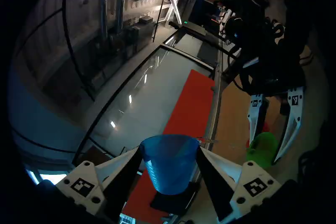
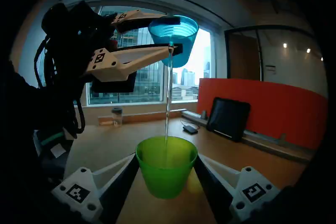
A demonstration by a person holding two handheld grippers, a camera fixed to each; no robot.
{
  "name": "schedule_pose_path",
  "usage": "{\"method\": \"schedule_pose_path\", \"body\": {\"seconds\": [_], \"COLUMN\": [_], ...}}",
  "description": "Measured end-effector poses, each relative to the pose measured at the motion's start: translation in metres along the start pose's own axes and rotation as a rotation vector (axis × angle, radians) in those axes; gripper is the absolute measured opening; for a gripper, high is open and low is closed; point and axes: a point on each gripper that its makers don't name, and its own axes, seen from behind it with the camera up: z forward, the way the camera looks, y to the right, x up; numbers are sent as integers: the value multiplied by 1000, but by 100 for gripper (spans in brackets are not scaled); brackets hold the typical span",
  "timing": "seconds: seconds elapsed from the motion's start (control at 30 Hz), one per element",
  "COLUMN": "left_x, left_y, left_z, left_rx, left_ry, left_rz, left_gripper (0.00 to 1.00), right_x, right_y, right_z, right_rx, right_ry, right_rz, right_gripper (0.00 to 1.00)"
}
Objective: Pour water
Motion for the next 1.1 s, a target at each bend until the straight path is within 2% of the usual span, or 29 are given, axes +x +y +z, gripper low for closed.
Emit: {"method": "schedule_pose_path", "body": {"seconds": [1.1], "left_x": [4], "left_y": [-7], "left_z": [-7], "left_rx": [20], "left_ry": [-5], "left_rz": [121], "left_gripper": [87], "right_x": [6], "right_y": [-4], "right_z": [-4], "right_rx": [2], "right_ry": [14], "right_rz": [-26], "right_gripper": [90]}}
